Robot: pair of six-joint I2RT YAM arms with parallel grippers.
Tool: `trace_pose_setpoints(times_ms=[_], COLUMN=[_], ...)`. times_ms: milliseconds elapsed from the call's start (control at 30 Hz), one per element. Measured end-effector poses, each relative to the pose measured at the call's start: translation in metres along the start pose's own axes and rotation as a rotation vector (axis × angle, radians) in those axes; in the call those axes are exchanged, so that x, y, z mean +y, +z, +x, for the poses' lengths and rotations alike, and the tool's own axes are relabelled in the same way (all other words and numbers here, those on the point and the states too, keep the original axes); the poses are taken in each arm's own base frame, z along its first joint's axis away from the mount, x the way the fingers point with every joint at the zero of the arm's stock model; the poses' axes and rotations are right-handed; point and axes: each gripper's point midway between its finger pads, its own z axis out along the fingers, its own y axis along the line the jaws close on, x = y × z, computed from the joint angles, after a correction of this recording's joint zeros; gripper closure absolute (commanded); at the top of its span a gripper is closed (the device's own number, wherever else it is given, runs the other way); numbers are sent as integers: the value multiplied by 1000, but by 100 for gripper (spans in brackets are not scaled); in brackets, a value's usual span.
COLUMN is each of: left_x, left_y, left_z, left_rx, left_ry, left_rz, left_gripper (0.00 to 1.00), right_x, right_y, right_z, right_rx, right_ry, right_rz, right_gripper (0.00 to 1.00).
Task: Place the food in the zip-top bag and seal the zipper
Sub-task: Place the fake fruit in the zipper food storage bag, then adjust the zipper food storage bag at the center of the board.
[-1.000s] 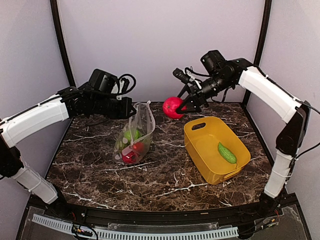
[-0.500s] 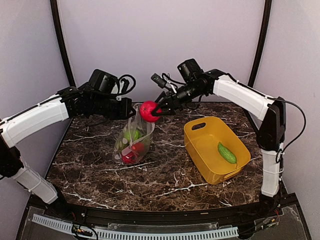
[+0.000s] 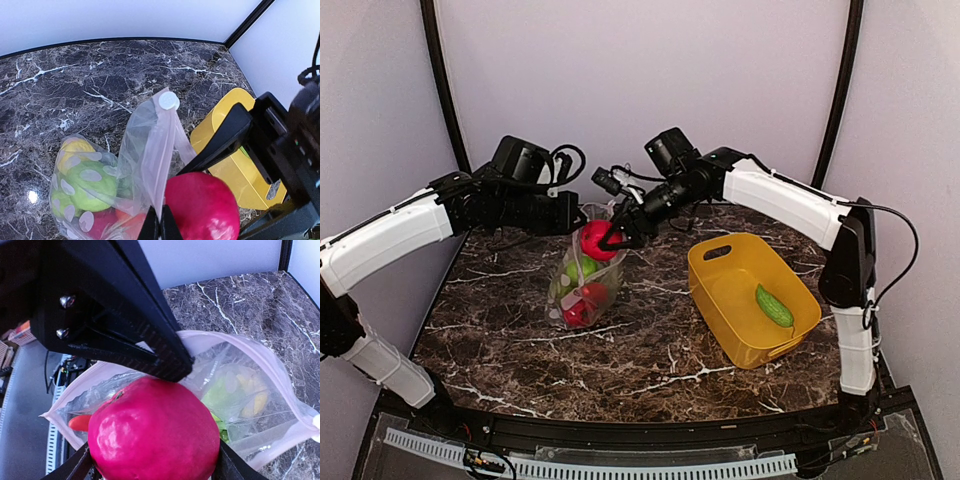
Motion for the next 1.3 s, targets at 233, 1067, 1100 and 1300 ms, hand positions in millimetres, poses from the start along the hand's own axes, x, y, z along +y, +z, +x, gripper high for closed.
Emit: trace_pose_setpoints(times_ms=[233, 1067, 1100, 1300], left_x=[1, 2, 2, 4], left_y=[0, -1, -1, -1], left_z=[-1, 0, 0, -1], left_rx=[-4, -12, -12, -17], left_ry=[-5, -16, -16, -10], left_rz=[-5, -1, -2, -13], left_gripper=[99, 99, 99, 99], right_x=[4, -60, -61, -54], right_y=[23, -7, -5, -14], right_z=[7, 21, 26, 13], right_rx=[95, 105, 115, 99], right_ry=[-71, 93, 111, 124], right_rz=[141, 510, 506, 500], right_gripper=[16, 88, 98, 100])
